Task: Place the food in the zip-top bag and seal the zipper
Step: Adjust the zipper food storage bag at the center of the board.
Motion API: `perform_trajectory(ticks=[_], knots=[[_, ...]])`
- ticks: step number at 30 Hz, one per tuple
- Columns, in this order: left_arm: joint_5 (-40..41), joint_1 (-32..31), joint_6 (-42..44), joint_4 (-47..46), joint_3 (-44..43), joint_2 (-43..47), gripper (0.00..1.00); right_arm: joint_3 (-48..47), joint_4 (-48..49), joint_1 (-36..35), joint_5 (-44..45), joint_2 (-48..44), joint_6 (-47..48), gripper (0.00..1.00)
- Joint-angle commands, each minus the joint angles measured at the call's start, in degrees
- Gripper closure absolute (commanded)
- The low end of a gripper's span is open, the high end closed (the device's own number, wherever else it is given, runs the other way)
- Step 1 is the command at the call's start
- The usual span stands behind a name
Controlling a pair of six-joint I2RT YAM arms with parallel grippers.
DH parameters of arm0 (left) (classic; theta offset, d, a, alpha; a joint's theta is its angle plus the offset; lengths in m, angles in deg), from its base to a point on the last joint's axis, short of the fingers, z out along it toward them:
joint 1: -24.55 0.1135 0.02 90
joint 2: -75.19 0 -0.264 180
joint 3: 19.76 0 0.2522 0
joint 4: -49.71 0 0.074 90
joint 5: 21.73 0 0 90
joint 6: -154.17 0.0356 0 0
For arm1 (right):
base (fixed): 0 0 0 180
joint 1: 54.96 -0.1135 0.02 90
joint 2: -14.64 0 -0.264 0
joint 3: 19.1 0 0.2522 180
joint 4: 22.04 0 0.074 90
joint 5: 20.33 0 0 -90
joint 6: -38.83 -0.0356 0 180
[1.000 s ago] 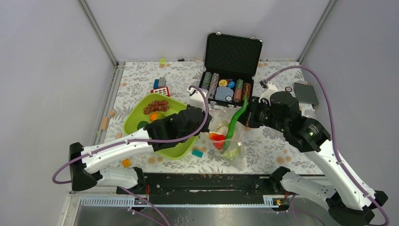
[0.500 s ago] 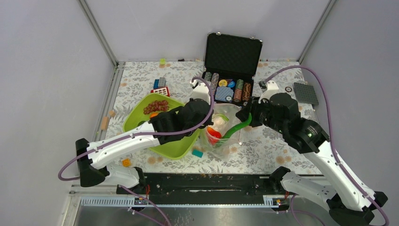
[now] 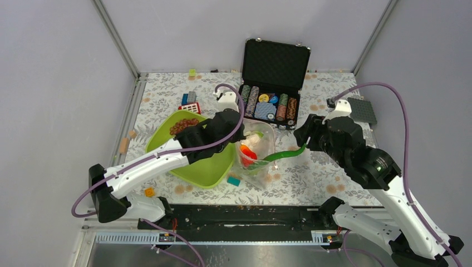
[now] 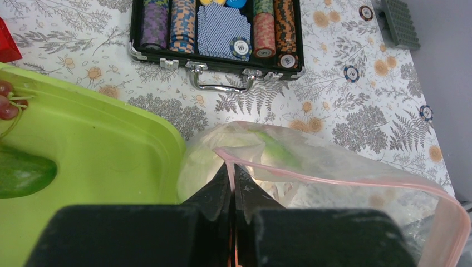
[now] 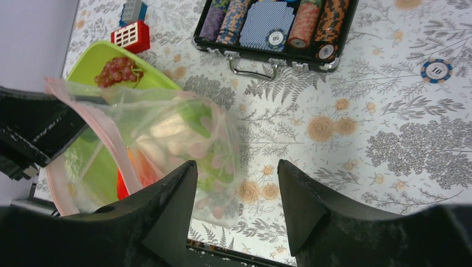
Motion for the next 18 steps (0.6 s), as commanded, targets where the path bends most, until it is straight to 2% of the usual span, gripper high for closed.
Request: perform_trajectory(ticks=[1,15,18], knots=[[-2.9,1.3,-1.3,-2.4,2.1,2.7,1.00,-3.7,0.7,0.6,6.3,0.9,-0.4,0.37],[-5.3,4.3,-2.7,-6.2,9.0,8.8,1.00,-3.7,3.8,1.3,17.5,-0.9,1.9,0.27],[-4.6,5.0,-4.1,-5.4,9.3,9.3,1.00,-4.0,4.7,1.4,15.5,-2.9,2.8,0.24]])
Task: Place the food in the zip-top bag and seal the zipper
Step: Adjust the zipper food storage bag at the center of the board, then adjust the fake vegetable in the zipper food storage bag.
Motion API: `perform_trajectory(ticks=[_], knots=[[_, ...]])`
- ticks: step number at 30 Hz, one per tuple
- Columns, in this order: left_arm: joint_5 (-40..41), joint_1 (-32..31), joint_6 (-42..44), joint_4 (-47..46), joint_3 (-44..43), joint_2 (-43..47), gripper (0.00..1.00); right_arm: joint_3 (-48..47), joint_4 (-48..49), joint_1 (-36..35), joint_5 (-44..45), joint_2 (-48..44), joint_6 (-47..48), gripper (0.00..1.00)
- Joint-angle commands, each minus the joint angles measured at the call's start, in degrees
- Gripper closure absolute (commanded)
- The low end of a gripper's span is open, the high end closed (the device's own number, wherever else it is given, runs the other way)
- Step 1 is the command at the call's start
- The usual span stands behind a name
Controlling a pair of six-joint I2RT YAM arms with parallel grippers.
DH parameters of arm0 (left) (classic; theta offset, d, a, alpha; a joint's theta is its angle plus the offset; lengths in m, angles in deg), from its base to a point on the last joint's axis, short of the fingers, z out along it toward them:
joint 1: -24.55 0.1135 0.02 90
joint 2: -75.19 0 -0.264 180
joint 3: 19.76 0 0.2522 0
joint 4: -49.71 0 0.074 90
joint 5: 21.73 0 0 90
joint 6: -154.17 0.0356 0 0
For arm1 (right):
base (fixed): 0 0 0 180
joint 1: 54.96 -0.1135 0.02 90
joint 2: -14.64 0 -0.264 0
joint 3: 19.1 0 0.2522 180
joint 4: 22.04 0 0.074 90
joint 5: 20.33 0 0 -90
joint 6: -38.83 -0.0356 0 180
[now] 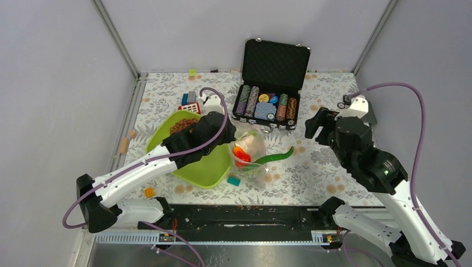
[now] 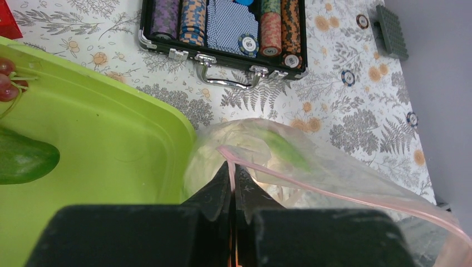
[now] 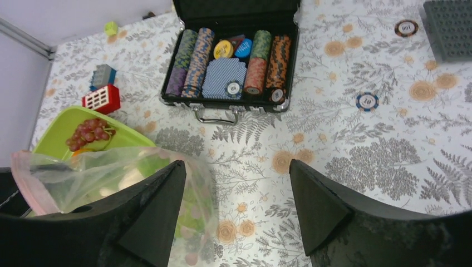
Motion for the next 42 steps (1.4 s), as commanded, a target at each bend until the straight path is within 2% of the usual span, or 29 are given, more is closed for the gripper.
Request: perform_trajectory(ticks=[1,4,8,10,15,20,24,25,28,30,31,34,38,42], knots=[[0.0,1.1,-2.3,-1.8,0.4,1.9,1.00,-1.4,5.2,0.5,-1.3,-3.9,3.7,0.23],[0.7,1.5,-3.6,-0.5,-0.5,1.3,1.00,1.8,10.9,0.5,-16.0,-9.3,8.9,0.21],[0.6,2.8,-6.1,2.0,-2.1,-0.1,1.00,9.4,19.3,0.6,-26.3,-19.7,9.0,0.14],[0.5,3.0,-6.7,2.0,-2.3,-0.5,1.00,11.8,20.9,0.5,-31.3,-21.6,9.1,0.11],[0.3,3.1,-7.8,2.1,-3.3,-1.3,1.00,13.0,22.7,0.5,-45.1,-18.5,9.7,0.06],[0.2,3.1,-8.6,2.2,-3.4,-1.6,1.00,15.2,27.7,0.6,-45.3,-13.7,8.2,0.07],[0.2,3.2,-9.1,2.2,-3.7,-1.6,1.00,15.9,31.6,0.6,-49.2,-9.4,5.7,0.22],[0.3,3.1,-9.1,2.2,-3.8,-1.5,1.00,15.9,31.9,0.5,-50.4,-8.4,5.1,0.29],[-0.2,3.1,-8.7,1.5,-3.9,-1.6,1.00,16.5,32.5,0.5,-55.0,-6.2,2.7,0.60],[-0.3,3.1,-8.7,1.4,-4.0,-1.6,1.00,16.7,33.5,0.4,-56.7,-5.9,1.7,0.92],[-0.4,3.1,-8.9,1.4,-4.0,-1.6,1.00,16.8,33.7,0.3,-56.8,-6.0,1.7,1.00],[-1.2,3.2,-9.1,1.3,-4.1,-1.3,1.00,14.2,29.7,-0.7,-51.6,-5.3,5.4,1.00],[-4.4,3.1,-7.2,-1.1,-4.4,-1.3,1.00,1.3,12.9,-5.6,-35.5,1.2,15.1,1.00],[-5.6,3.0,-6.4,-1.0,-6.5,-2.9,1.00,-9.8,-0.1,-6.9,-29.0,7.2,19.6,1.00]])
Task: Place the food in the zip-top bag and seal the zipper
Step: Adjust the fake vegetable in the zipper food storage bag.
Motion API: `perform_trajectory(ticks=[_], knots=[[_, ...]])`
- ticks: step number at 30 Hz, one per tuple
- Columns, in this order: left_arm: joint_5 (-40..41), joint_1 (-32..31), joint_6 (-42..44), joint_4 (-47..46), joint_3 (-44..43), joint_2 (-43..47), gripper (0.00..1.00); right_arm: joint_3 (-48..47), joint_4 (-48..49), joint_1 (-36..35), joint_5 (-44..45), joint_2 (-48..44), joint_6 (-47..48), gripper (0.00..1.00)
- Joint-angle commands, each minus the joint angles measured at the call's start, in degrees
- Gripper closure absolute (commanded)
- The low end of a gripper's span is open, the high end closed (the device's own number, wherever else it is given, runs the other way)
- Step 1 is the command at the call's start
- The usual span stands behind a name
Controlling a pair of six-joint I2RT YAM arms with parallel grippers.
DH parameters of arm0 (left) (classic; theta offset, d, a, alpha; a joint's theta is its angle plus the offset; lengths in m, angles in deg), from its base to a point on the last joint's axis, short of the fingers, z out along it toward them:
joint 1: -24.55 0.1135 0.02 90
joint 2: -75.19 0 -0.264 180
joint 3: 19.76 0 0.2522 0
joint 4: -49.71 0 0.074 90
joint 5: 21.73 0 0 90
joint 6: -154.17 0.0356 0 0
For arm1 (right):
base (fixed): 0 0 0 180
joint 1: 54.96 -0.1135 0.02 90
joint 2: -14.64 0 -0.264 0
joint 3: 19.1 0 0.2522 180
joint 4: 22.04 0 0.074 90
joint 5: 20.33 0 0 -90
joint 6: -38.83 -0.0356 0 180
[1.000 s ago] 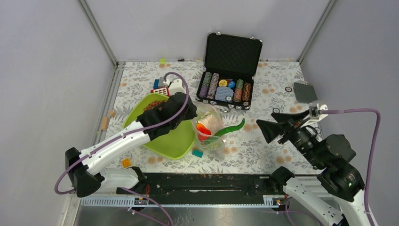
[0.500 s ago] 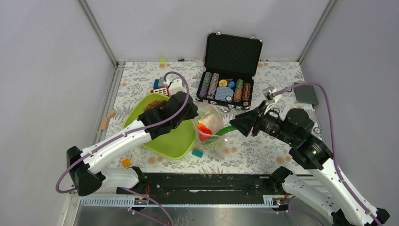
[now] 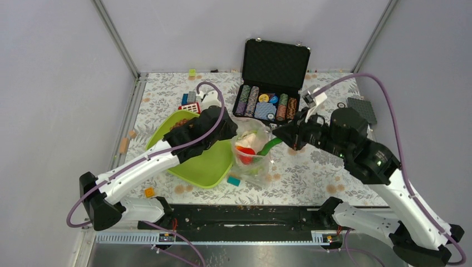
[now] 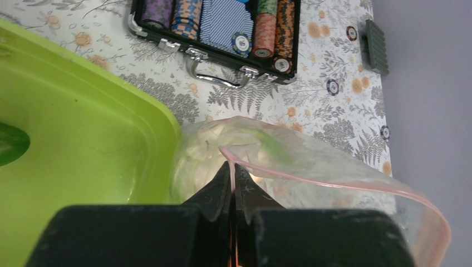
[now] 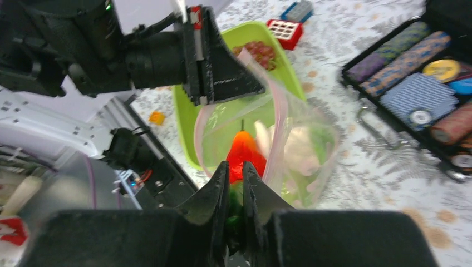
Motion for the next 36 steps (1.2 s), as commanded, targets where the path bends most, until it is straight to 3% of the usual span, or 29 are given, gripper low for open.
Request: perform_trajectory(ticks=[1,4,13,24,30,36], knots=[[-3.0,0.1,1.5,-3.2,-4.8,-1.4,1.00,-11.3,-16.7,-1.5,12.3,5.7,8.6,1.00],[-3.2,0.0,1.4,-3.3,-5.9,-2.1,1.00,-14.0,-22.0,-2.0,15.8,9.3,10.3,1.00],[-4.2,0.0,-0.2,-3.6,-7.6,-3.5,1.00,-11.6,-21.6,-6.3,10.7,15.4,11.0,1.00],[-5.5,-0.3,-0.7,-4.5,-7.0,-3.0,1.00,-14.5,-25.4,-14.9,41.5,21.5,8.6,1.00],[-4.2,-0.3,-2.1,-4.5,-6.6,-2.9,1.00,-11.3,-25.2,-21.7,35.4,23.0,11.6,1.00],[-3.7,-0.8,-3.5,-4.7,-6.1,-3.7,1.00,-9.1,-16.8,-28.8,37.6,19.1,16.5,1.00]])
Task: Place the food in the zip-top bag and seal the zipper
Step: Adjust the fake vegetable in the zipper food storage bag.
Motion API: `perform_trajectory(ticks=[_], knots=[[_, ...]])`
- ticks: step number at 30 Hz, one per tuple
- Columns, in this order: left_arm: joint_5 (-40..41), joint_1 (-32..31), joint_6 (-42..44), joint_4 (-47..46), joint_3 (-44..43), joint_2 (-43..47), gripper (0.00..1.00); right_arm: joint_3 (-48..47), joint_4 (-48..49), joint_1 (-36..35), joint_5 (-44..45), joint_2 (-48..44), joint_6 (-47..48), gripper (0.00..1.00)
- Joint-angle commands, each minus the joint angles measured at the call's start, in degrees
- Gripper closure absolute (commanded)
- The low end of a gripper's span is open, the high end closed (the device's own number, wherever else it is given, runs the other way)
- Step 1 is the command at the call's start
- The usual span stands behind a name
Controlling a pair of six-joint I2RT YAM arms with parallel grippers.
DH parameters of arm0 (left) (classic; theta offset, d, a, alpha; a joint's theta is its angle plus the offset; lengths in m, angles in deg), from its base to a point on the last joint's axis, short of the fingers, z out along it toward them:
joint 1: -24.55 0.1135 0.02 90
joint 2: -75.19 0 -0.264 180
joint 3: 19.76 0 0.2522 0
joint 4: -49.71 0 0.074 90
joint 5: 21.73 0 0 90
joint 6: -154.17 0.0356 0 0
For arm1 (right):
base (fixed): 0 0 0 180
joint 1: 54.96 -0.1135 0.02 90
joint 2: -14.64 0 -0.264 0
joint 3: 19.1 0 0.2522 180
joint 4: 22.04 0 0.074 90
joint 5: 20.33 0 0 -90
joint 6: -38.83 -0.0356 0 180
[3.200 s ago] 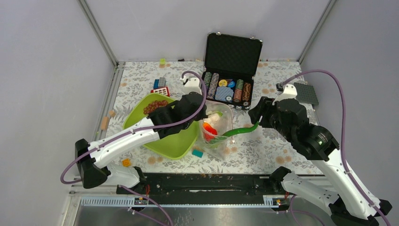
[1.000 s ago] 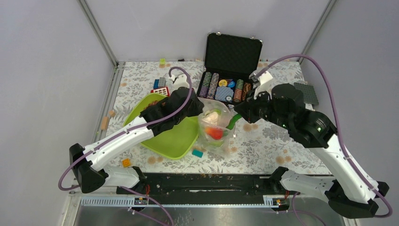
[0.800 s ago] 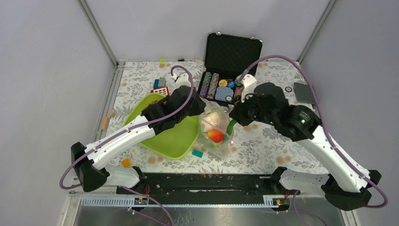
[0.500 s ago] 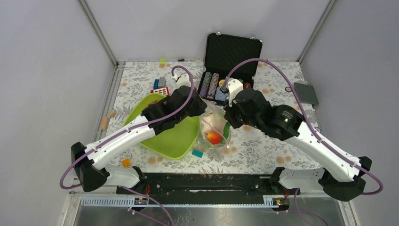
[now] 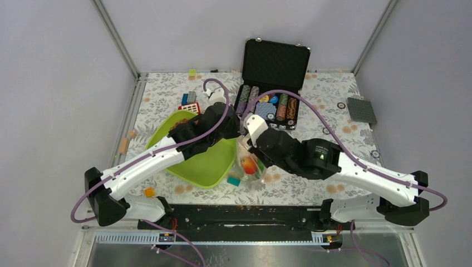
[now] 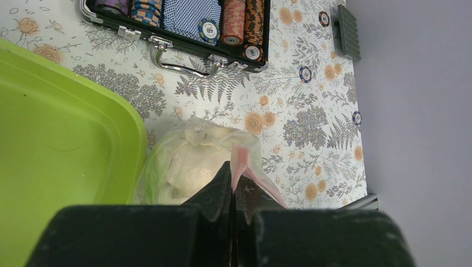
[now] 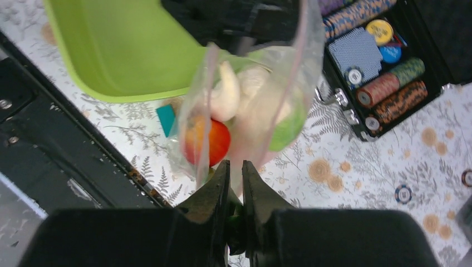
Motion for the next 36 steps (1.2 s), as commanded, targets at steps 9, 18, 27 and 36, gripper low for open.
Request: perform_trajectory(ticks=[9,18,27,36], knots=[[1.7,-1.5,-0.9,-3.8,-2.4,-1.3,1.00,-8.2,-6.0,-3.0,27.3,-2.0,7.9,1.00],[2.0,-1.9,-0.3,-3.0,-2.8,-1.6,1.00,-5.6,-6.3,-3.0,26.6,1.4,2.6,1.00],[-1.7,-2.5,-0.1,-4.7,-2.9,-1.2,1.00,3.0,-3.5,4.6,6.3,0.7,-8.6,1.00],[-1.4,-3.4,0.2,-5.4,-2.5,1.2,1.00,6.9,-9.2,8.6,6.0,1.4,-17.2,1.00]])
